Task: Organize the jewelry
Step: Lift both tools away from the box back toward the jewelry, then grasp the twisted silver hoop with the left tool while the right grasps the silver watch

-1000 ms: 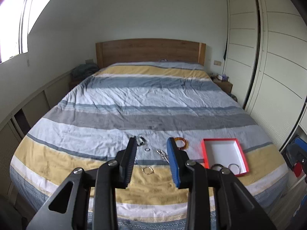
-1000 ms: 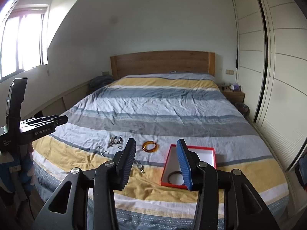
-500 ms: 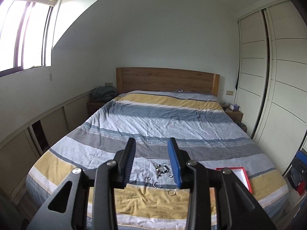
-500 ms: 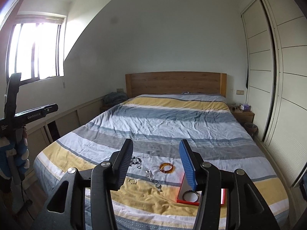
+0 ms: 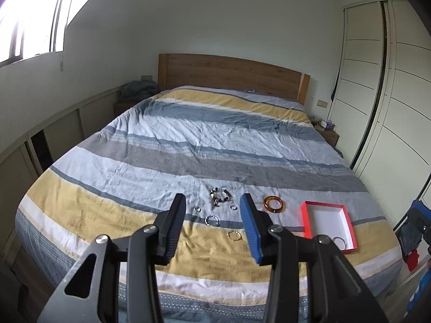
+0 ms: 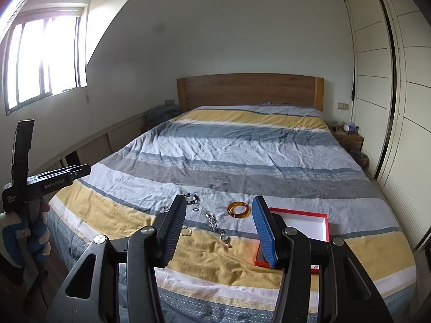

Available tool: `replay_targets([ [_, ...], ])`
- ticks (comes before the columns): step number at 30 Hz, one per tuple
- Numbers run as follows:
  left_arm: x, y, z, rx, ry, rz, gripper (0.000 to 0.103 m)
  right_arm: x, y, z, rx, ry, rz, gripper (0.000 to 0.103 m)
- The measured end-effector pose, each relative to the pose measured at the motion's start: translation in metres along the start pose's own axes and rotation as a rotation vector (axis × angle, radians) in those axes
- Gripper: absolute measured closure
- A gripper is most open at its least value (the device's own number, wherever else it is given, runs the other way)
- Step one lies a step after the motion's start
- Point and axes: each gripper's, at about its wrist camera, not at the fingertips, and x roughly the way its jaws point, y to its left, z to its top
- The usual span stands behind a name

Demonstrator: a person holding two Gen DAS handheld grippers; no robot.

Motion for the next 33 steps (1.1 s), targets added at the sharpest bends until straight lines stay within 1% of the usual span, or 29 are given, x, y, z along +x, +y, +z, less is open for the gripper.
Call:
replay_targets([
  [5,0.032,0.005,-0.021,-0.030,0.044,0.015,0.063,0.025,0.000,-0.014,0.004,0.039,0.009,0.052],
  [10,0.061,0.006,-0.041,-0.037,0.072,0.039,0.063,0.054,-0.001,-0.028,-0.003,0.082,0.015,0.052],
  [17,0.119,0.005,-0.073,-0.025,0.190,0.048,0.063,0.112,-0.007,-0.057,0.033,0.172,0.031,0.052],
  [19,0.133,0.003,-0.078,-0.030,0.207,0.036,0.063,0.129,-0.006,-0.065,0.029,0.204,0.040,0.052],
  [21,0.148,0.002,-0.083,-0.034,0.228,0.024,0.058,0.146,-0.006,-0.072,0.022,0.233,0.043,0.052],
  [22,0.157,0.001,-0.085,-0.035,0.240,0.016,0.058,0.155,-0.006,-0.075,0.020,0.248,0.046,0.052],
  [27,0.201,-0.011,-0.099,-0.024,0.304,-0.022,0.057,0.199,-0.010,-0.089,0.026,0.307,0.056,0.052],
  [30,0.229,-0.021,-0.110,-0.002,0.346,-0.051,0.057,0.231,-0.013,-0.098,0.032,0.348,0.057,0.055],
  [33,0.257,-0.029,-0.119,0.012,0.379,-0.064,0.057,0.264,-0.014,-0.109,0.036,0.395,0.070,0.058],
])
